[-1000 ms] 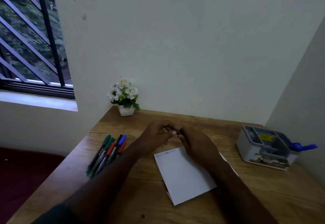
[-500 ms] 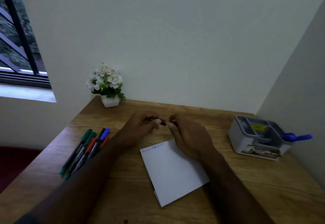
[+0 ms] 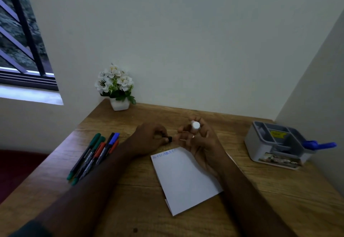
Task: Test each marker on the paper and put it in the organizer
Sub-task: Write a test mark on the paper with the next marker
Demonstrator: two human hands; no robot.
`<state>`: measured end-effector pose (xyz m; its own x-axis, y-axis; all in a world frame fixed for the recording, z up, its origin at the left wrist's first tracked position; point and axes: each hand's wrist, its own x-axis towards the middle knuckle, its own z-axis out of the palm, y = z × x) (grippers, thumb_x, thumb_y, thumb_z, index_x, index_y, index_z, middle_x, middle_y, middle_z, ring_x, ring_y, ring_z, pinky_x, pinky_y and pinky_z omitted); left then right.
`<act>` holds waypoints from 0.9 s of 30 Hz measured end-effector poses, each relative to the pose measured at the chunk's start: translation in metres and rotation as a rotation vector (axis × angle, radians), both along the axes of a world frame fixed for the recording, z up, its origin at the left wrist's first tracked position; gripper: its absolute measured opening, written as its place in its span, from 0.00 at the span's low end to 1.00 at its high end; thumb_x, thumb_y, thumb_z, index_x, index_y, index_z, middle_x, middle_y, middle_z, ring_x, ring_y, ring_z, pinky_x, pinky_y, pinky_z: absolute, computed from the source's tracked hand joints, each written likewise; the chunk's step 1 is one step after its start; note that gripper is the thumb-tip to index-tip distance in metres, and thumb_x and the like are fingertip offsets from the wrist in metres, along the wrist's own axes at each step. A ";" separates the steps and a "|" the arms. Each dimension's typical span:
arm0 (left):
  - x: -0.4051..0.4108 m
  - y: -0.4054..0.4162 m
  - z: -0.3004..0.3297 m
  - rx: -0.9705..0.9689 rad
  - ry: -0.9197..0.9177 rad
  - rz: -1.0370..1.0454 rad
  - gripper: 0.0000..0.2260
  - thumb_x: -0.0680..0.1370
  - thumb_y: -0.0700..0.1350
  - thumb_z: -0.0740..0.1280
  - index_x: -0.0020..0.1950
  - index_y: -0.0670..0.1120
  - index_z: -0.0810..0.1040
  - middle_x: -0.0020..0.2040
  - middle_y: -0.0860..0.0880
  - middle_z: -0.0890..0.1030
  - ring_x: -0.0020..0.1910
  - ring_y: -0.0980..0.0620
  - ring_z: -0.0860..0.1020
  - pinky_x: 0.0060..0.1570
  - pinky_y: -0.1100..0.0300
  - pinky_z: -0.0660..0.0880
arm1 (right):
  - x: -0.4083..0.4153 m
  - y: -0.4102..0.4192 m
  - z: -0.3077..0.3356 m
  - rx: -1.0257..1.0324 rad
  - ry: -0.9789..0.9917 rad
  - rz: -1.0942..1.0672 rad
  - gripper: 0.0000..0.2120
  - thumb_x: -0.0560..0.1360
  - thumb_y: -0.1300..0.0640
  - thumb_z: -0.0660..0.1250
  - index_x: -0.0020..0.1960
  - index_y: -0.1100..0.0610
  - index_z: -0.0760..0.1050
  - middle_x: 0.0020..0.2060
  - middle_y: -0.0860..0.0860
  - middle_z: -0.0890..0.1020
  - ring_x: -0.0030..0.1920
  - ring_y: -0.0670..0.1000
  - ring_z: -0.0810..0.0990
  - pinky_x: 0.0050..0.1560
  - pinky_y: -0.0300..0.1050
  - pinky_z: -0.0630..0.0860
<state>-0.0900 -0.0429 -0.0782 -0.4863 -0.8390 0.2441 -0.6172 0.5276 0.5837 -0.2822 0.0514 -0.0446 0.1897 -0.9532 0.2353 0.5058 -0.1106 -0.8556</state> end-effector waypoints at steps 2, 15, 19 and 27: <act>0.001 0.001 0.000 0.000 -0.022 -0.007 0.13 0.71 0.60 0.68 0.50 0.55 0.82 0.50 0.58 0.82 0.52 0.57 0.77 0.57 0.46 0.74 | 0.002 0.001 0.000 0.041 -0.049 0.023 0.13 0.71 0.69 0.65 0.53 0.57 0.68 0.40 0.60 0.77 0.38 0.57 0.82 0.44 0.51 0.82; -0.001 0.010 0.006 0.132 -0.195 -0.038 0.33 0.67 0.66 0.73 0.70 0.59 0.70 0.73 0.57 0.69 0.74 0.53 0.63 0.73 0.49 0.50 | -0.006 0.016 -0.010 -0.120 1.021 -0.413 0.08 0.79 0.57 0.66 0.44 0.59 0.78 0.36 0.46 0.80 0.37 0.40 0.78 0.38 0.32 0.73; -0.002 0.011 0.008 0.158 -0.249 -0.059 0.35 0.68 0.66 0.72 0.72 0.59 0.67 0.77 0.56 0.63 0.77 0.53 0.58 0.73 0.49 0.46 | -0.010 0.023 -0.015 -0.101 1.059 -0.412 0.06 0.75 0.58 0.68 0.41 0.60 0.79 0.39 0.46 0.83 0.41 0.44 0.82 0.39 0.41 0.79; -0.001 0.007 0.003 0.169 -0.254 -0.071 0.36 0.67 0.67 0.72 0.73 0.60 0.66 0.78 0.56 0.60 0.78 0.55 0.53 0.74 0.48 0.45 | -0.005 0.012 -0.030 -0.095 0.982 -0.455 0.08 0.73 0.62 0.69 0.36 0.62 0.75 0.32 0.47 0.81 0.34 0.45 0.80 0.35 0.44 0.76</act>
<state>-0.0909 -0.0355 -0.0751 -0.5729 -0.8190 -0.0327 -0.7193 0.4832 0.4991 -0.2871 0.0629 -0.0748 -0.0310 -0.9677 0.2500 -0.4997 -0.2016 -0.8424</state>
